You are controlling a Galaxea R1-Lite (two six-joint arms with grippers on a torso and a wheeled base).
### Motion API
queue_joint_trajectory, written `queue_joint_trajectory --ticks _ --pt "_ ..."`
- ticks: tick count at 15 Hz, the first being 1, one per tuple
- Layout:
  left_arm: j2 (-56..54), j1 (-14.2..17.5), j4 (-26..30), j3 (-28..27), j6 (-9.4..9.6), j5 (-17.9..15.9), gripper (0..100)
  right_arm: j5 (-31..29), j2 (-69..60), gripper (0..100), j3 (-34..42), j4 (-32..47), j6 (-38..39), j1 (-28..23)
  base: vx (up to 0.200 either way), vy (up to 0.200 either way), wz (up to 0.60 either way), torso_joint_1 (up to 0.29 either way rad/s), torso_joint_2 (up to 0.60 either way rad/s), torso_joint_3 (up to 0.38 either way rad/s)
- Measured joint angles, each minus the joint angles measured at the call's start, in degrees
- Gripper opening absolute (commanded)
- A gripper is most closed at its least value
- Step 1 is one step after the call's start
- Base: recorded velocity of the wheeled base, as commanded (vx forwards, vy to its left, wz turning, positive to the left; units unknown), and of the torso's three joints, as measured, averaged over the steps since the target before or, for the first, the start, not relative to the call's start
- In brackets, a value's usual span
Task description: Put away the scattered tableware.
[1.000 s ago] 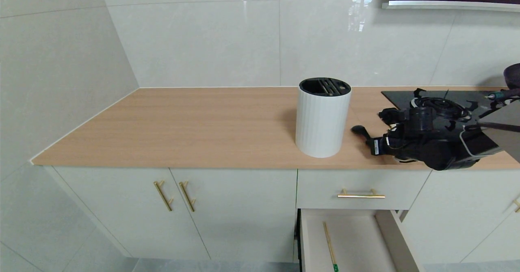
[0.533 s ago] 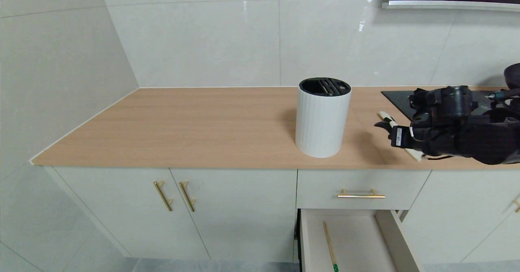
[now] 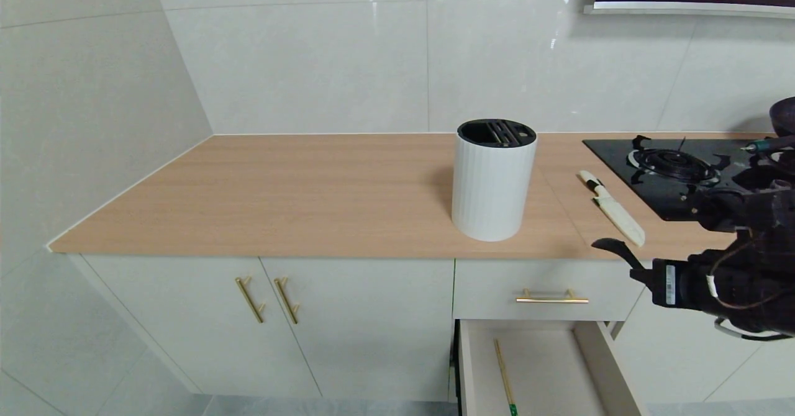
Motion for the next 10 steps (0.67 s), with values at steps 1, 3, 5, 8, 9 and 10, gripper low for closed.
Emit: queue_joint_trajectory --ticks 1,3,5,8,9,10 --pt "0.00 0.02 0.00 0.00 0.00 0.00 100 -0.09 -2.90 0 2.65 0.06 -0.18 1.22 0.000 0.000 0.00 0.000 0.00 0.000" --pt "0.00 0.00 0.00 0.00 0.00 0.00 100 -0.02 -6.58 0 5.91 0.22 -0.87 2.93 0.000 0.000 0.00 -0.013 0.02 0.025" --pt "0.00 -0.02 0.00 0.00 0.00 0.00 100 0.05 -8.39 0 6.97 0.16 -1.91 3.43 0.000 0.000 0.00 -0.144 0.32 0.186" --pt "0.00 0.00 0.00 0.00 0.00 0.00 100 0.21 -9.90 0 7.66 0.16 -2.23 3.64 0.000 0.000 0.00 -0.209 0.48 0.271" --pt "0.00 0.00 -0.02 0.00 0.00 -0.02 100 0.22 -10.18 0 7.77 0.18 -2.38 3.71 0.000 0.000 0.00 -0.222 0.50 0.286" --pt "0.00 -0.02 -0.02 0.00 0.00 0.00 100 0.27 -10.36 0 8.18 0.09 -3.88 3.75 0.000 0.000 0.00 -0.212 0.51 0.295"
